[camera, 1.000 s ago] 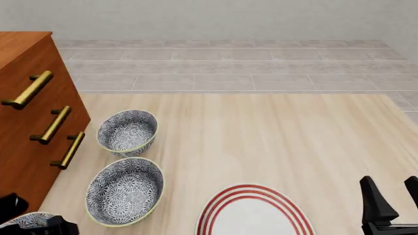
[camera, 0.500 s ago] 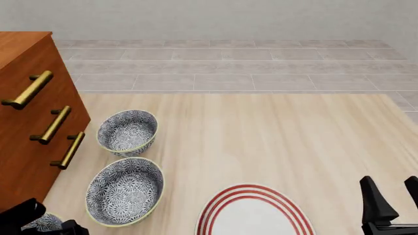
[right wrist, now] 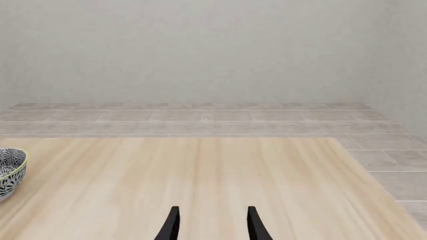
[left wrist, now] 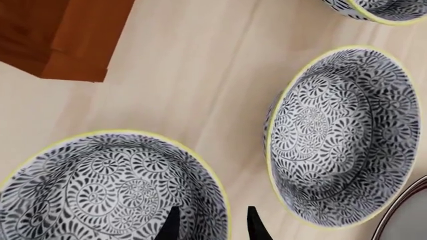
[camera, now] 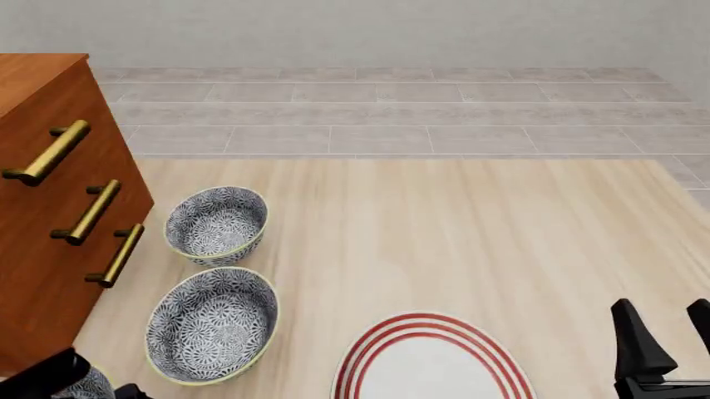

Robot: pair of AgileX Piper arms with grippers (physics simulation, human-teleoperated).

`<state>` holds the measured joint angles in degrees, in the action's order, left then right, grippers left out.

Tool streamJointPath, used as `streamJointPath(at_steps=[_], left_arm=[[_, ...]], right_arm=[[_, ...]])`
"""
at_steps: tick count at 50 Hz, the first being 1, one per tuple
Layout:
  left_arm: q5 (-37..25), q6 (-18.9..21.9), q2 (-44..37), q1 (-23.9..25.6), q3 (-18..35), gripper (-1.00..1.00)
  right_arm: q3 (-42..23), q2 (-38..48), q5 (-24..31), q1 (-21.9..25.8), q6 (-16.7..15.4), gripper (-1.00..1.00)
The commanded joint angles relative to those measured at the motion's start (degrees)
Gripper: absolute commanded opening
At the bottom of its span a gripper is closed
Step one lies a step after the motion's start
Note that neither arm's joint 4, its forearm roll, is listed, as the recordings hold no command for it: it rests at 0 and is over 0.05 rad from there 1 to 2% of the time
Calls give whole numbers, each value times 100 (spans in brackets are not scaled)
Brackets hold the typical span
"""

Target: Put the bowl at the front on the plate.

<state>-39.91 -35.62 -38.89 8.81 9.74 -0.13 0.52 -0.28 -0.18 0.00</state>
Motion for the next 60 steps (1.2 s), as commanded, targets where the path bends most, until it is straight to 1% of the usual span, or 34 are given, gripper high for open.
streamJointPath(at_steps=[1,7,8,9,11,14,20,21,23,28,31,42,48,51,55,58,60], left_arm=[[338,-46,-164,40,-238,100],[394,-129,-194,89,-301,100],[372,-145,-177,80,-301,-100],[378,-173,-190,67,-324,-100],[390,-11,-249,-89,-202,-100],[382,74,-282,-164,-111,-100],[230,211,-172,-265,51,-100],[166,352,-131,-352,148,-100],[145,483,-130,-471,238,-100],[-37,589,-14,-555,399,-100],[-201,665,66,-600,582,-100],[-430,753,260,-678,993,-100],[-604,651,364,-562,1233,-100],[-597,669,332,-567,1307,-100],[-641,592,344,-483,1414,-100],[-666,580,313,-464,1513,-100],[-663,642,271,-483,1605,-100]], right_arm=[[-4,-12,14,3,0,100],[-4,-14,14,4,1,100],[-4,-13,14,5,1,100],[-4,-13,14,4,0,100],[-4,-13,14,5,0,100],[-4,-15,14,3,1,100],[-4,-13,14,4,-1,100],[-4,-14,14,3,0,100],[-4,-14,14,4,-1,100],[-4,-13,14,5,0,100],[-4,-14,14,4,-1,100],[-4,-13,14,3,1,100],[-4,-14,14,4,0,100],[-4,-13,14,5,1,100],[-4,-14,14,4,0,100],[-4,-13,14,3,0,100],[-4,-14,14,3,0,100]])
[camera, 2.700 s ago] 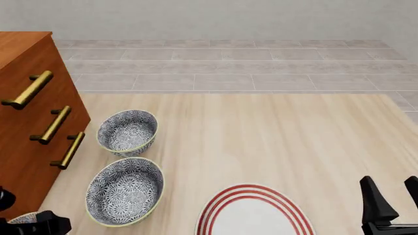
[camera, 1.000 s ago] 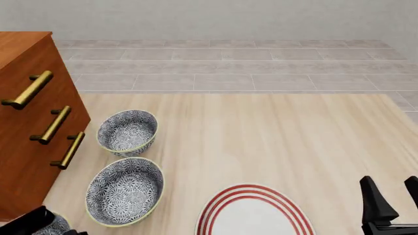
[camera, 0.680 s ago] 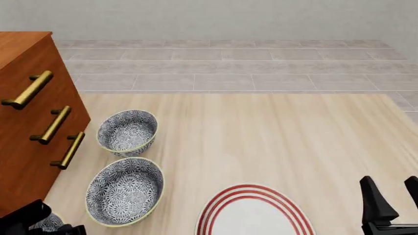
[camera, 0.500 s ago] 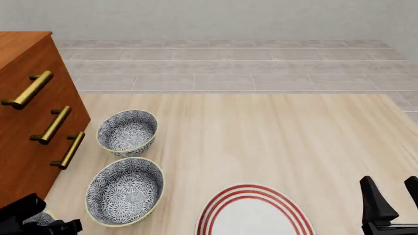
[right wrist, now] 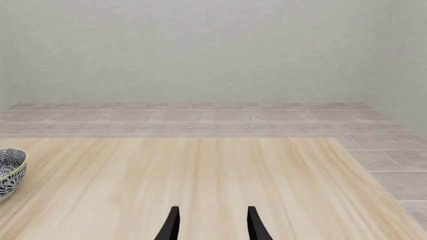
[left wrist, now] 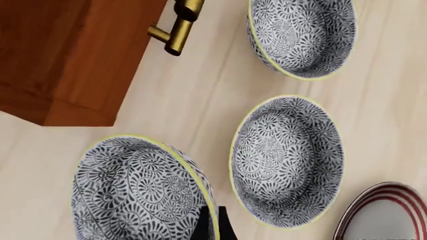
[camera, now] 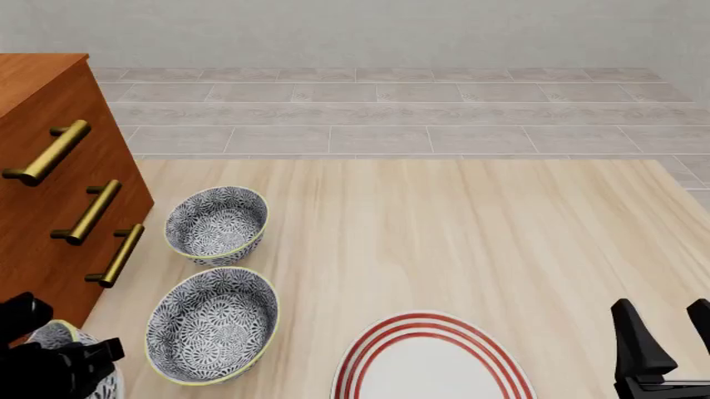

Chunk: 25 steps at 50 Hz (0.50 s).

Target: Put the bowl at the front on the plate.

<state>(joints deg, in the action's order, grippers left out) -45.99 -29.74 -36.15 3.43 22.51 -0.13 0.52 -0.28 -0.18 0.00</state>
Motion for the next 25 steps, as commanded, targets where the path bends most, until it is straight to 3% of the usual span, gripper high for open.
streamJointPath(at_steps=[1,25], left_arm=[[-53,58,-19,48,363,-100],[-269,-158,-73,481,957,-100]], right_arm=[[-4,-13,14,5,0,100],[-4,-13,14,3,0,100]])
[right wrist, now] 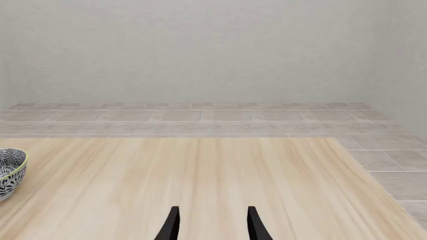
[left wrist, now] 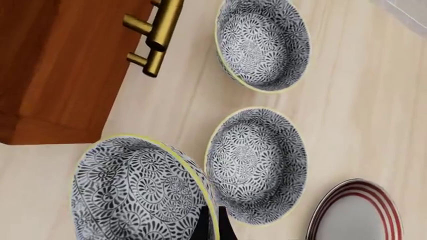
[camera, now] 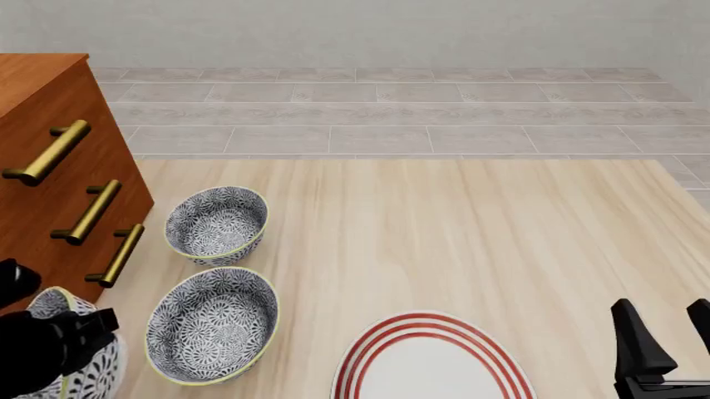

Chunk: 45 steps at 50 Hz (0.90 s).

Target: Put the bowl at the front on the plate.

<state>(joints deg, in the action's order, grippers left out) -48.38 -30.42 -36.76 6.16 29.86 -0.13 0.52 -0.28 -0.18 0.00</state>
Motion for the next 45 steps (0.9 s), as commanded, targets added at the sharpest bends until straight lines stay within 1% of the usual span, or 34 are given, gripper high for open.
streamJointPath(at_steps=[1,3,8,9,13,19,23,30,32,37,39,45], left_arm=[[-38,-108,-14,239,248,-100],[-60,-203,4,319,262,-100],[-94,-257,-12,448,361,-100],[-85,-351,-6,520,343,-100],[-118,-412,34,640,373,-100],[-256,-358,-42,658,706,-100],[-314,-360,-61,722,817,-100],[-454,-409,-124,982,1074,-100],[-412,-472,-180,1095,1100,-100],[-340,-408,-283,1211,1129,-100],[-329,-440,-371,1353,1242,-100],[-256,-362,-535,1503,1363,-100]], right_arm=[[-4,-13,14,3,0,100],[-4,-13,14,4,-1,100],[-4,-12,14,5,0,100],[-4,-13,14,4,0,100],[-4,-13,14,4,1,100],[-4,-13,14,4,-1,100],[-4,-14,14,3,0,100],[-4,-14,14,2,1,100],[-4,-14,14,4,1,100],[-4,-14,14,4,0,100],[-4,-14,14,3,0,100],[-4,-13,14,4,0,100]])
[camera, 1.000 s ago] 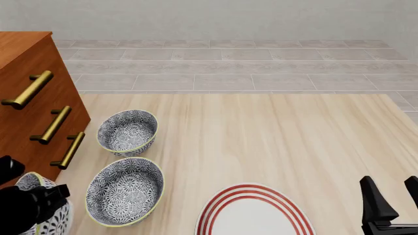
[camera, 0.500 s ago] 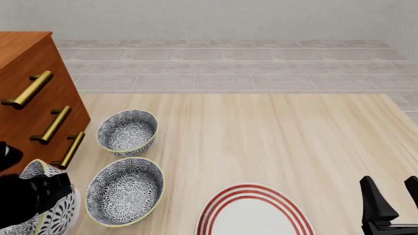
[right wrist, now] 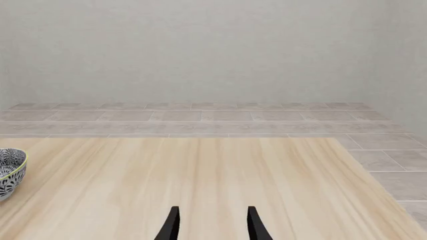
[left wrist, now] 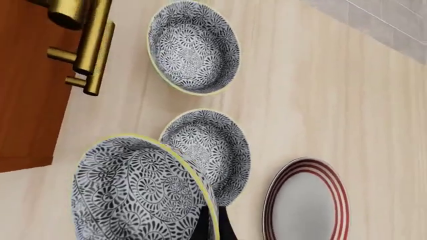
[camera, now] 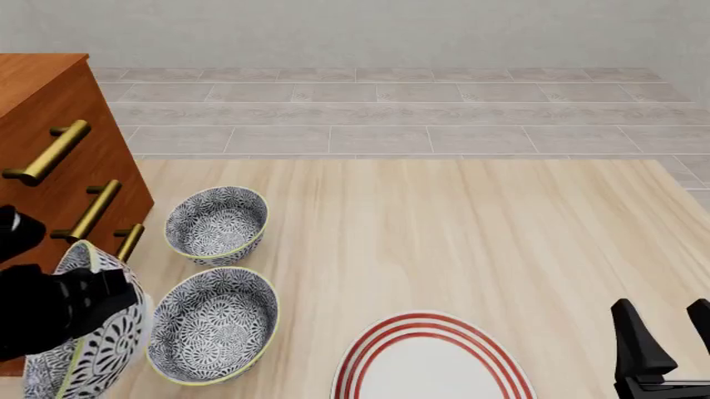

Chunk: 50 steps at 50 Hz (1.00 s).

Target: Put the bowl at the front on the plate.

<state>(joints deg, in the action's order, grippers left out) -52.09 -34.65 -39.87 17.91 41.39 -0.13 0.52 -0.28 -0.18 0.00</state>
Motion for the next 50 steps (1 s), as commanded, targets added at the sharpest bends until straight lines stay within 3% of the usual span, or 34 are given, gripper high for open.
streamJointPath(at_steps=[1,19,21,26,42,50], left_arm=[[126,80,-253,371,220,-100],[199,407,-621,785,812,-100],[194,913,-810,740,994,-100],[232,1173,-998,729,1173,-100],[60,1557,-1804,1410,1263,-100],[-38,1979,-2236,1676,1465,-100]], right_arm=[[-4,-12,14,4,1,100],[-4,-14,14,4,0,100],[-4,-13,14,5,-1,100],[-4,-13,14,5,0,100],[-4,-13,14,4,0,100],[-4,-13,14,4,-1,100]])
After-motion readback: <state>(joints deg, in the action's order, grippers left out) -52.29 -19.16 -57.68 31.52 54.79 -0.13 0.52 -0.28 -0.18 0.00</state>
